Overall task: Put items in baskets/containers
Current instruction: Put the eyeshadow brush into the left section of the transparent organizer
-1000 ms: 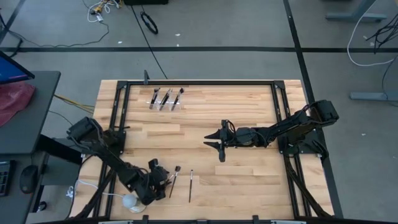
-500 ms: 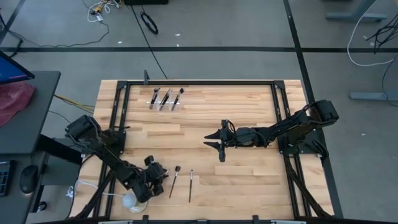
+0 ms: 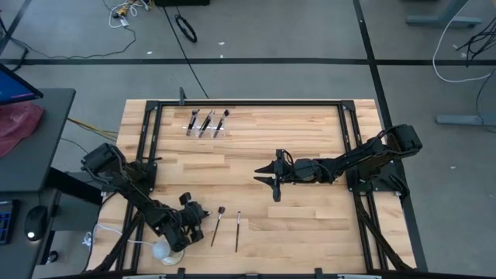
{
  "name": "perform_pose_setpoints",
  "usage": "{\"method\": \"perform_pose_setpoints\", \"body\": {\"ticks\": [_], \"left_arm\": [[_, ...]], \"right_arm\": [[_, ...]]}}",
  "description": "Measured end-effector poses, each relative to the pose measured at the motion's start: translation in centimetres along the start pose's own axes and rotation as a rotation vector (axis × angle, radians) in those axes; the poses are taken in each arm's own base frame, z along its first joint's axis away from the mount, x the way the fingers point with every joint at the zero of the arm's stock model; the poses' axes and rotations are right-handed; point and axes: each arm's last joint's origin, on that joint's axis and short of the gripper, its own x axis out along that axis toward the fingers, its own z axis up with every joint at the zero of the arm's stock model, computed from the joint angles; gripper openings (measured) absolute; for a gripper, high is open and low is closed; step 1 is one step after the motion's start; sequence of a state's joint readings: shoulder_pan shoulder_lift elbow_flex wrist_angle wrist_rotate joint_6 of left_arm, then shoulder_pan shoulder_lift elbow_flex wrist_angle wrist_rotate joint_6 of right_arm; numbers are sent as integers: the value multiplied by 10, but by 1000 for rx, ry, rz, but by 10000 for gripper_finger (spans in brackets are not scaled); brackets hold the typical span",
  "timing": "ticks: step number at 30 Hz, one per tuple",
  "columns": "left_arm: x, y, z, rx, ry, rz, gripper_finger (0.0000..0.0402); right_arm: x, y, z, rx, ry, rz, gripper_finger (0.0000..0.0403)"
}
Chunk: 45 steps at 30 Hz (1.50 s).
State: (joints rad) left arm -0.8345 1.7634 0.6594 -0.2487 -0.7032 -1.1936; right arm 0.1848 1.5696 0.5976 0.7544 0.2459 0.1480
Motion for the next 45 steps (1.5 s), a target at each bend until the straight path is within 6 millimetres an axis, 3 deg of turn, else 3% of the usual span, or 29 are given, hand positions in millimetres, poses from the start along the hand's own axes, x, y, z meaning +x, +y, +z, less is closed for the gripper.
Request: {"method": "perform_pose_setpoints", "body": {"ticks": [11,19,27,31,38,41,45], "left_arm": [[13,12,16,34,-100,101,11],[16,22,44,4,-194,151,3],[29,27,58,-22,-132,124,17],[14,23,59,-37,-133,65,53],[-16,6,35,-72,-177,-34,170],[-16,1,20,-65,-177,-38,207],[-7,-3,4,-51,-181,-8,219]], "right_arm": [[0,0,0,-2,0,0,114],[0,0,0,-3,4,0,114],[0,0,-1,-3,15,-2,114],[0,0,-2,0,21,-3,114],[0,0,-2,3,22,-3,114],[0,0,-2,3,20,-3,114],[0,0,-1,5,14,-2,114]]}}
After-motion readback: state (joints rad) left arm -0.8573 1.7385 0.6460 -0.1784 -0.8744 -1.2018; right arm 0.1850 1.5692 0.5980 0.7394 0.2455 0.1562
